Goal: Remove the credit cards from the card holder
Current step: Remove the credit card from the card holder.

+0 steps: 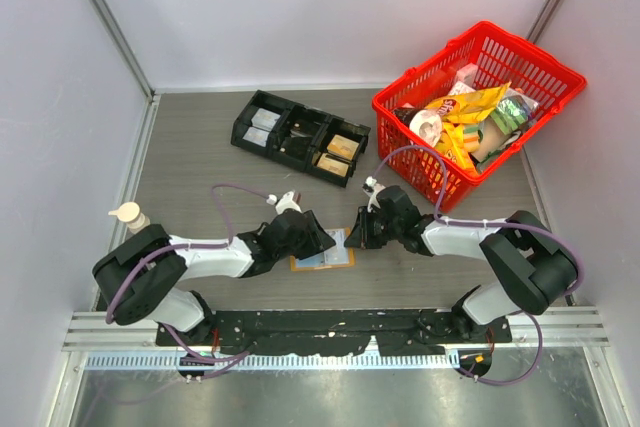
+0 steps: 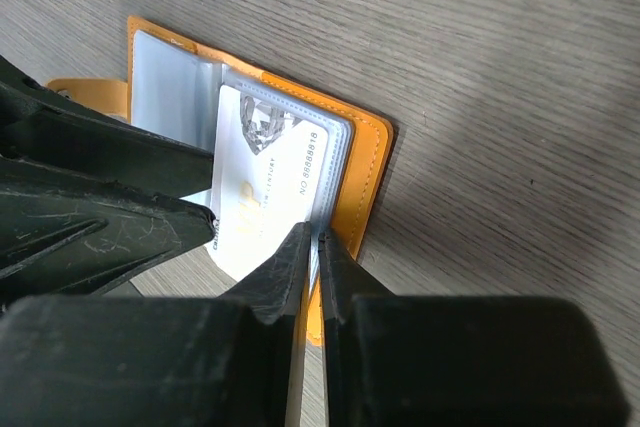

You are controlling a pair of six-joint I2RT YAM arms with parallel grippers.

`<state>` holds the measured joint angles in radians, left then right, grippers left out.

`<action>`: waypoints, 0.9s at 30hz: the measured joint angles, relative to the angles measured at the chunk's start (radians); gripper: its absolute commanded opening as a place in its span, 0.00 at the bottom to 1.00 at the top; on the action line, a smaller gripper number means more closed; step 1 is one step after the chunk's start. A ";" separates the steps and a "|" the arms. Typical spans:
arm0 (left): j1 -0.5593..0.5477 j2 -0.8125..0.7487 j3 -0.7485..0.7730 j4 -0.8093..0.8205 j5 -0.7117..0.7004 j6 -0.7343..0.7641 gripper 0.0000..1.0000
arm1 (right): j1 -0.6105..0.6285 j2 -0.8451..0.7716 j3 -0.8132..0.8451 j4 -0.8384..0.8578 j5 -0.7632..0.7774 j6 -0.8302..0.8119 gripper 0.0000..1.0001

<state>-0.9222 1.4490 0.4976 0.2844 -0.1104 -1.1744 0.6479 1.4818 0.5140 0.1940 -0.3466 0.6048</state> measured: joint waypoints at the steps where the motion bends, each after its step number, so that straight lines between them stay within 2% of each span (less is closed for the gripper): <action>1: 0.000 0.000 -0.001 0.001 0.000 0.000 0.41 | 0.000 0.000 0.000 0.000 0.000 0.000 0.11; 13: 0.001 -0.087 -0.064 0.087 0.001 -0.042 0.31 | -0.002 0.011 -0.002 0.017 -0.007 0.001 0.11; 15: 0.002 -0.085 -0.068 0.094 0.003 -0.051 0.27 | -0.002 0.011 -0.002 0.017 -0.007 0.001 0.12; 27: 0.002 0.045 -0.069 0.242 0.050 -0.108 0.28 | -0.004 0.013 -0.004 0.020 -0.009 0.001 0.11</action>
<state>-0.9203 1.4940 0.4282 0.5262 -0.0605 -1.2823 0.6437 1.4948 0.5102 0.2138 -0.3557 0.6056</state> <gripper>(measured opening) 0.290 0.115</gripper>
